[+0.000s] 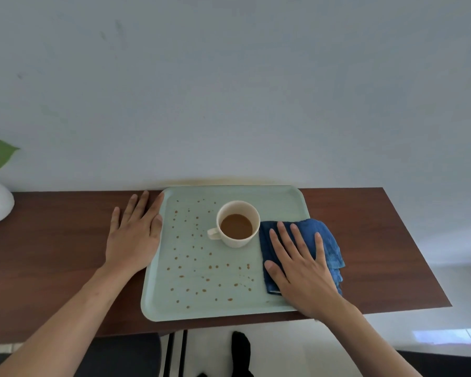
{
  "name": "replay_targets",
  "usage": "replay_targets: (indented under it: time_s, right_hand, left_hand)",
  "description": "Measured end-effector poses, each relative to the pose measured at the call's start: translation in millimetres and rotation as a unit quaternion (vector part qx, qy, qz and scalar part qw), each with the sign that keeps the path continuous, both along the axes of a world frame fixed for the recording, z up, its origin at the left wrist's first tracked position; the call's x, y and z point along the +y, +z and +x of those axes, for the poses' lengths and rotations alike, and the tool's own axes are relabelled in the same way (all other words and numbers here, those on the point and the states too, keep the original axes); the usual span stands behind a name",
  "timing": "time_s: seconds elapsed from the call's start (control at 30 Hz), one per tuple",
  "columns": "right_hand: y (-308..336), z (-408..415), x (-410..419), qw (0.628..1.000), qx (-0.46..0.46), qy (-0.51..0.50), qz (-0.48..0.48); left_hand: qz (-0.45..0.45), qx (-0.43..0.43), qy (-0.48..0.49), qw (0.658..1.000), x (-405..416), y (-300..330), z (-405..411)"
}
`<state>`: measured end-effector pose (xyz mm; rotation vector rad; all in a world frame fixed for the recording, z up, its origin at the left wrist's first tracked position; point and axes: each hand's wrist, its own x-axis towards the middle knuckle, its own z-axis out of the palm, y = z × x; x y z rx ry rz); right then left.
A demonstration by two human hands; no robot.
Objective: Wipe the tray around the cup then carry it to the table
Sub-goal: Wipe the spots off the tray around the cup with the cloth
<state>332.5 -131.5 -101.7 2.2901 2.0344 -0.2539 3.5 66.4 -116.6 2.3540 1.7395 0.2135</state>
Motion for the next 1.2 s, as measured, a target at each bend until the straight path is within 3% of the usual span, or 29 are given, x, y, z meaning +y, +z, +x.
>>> replay_targets:
  time_s: [0.37, 0.83, 1.2]
  right_hand:
    - [4, -14, -73, 0.997, -0.005, 0.066, 0.043]
    - [1, -109, -44, 0.998, 0.029, 0.009, 0.051]
    - [0, -183, -14, 0.997, 0.064, 0.025, 0.029]
  left_hand:
    - [0.011, -0.004, -0.003, 1.000, 2, -6, -2]
    - [0.019, -0.010, -0.004, 1.000, 2, -11, -2]
    - [0.023, -0.010, -0.007, 1.000, 4, -13, -4]
